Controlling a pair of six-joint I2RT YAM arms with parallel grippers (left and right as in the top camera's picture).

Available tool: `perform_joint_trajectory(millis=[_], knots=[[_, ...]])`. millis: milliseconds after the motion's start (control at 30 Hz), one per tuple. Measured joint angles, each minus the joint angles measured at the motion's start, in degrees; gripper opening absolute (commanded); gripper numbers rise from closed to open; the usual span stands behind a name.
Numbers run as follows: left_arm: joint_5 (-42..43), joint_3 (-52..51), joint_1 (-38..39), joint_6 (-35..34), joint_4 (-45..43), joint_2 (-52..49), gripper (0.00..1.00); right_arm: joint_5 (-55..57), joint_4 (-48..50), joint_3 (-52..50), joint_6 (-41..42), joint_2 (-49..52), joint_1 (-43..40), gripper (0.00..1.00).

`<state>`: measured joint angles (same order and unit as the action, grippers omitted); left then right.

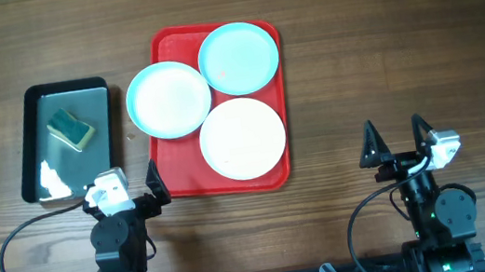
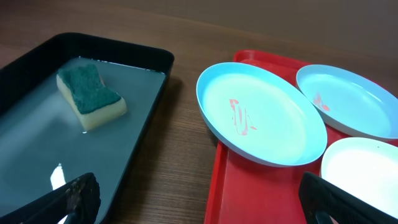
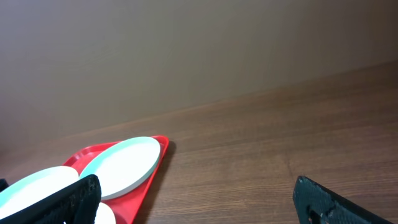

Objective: Clean dirty plates on tray and stack at the side

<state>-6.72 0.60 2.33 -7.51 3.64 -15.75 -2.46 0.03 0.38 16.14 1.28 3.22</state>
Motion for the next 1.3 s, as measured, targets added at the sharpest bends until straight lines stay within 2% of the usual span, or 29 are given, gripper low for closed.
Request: perform_joint_trajectory(millis=[1000, 1167, 1300], knots=[[0.28, 0.00, 0.00, -0.13, 0.00, 0.00, 1.00, 0.00, 0.00, 0.00, 0.00, 0.00, 0.00, 1.00], [5.64, -0.02, 0.00, -4.33, -0.28, 0.00, 1.00, 0.00, 0.00, 0.00, 0.00, 0.00, 0.00, 1.00], [12.79, -0.04, 0.00, -10.01, -4.83, 0.00, 1.00, 0.00, 0.00, 0.00, 0.00, 0.00, 0.00, 1.00]])
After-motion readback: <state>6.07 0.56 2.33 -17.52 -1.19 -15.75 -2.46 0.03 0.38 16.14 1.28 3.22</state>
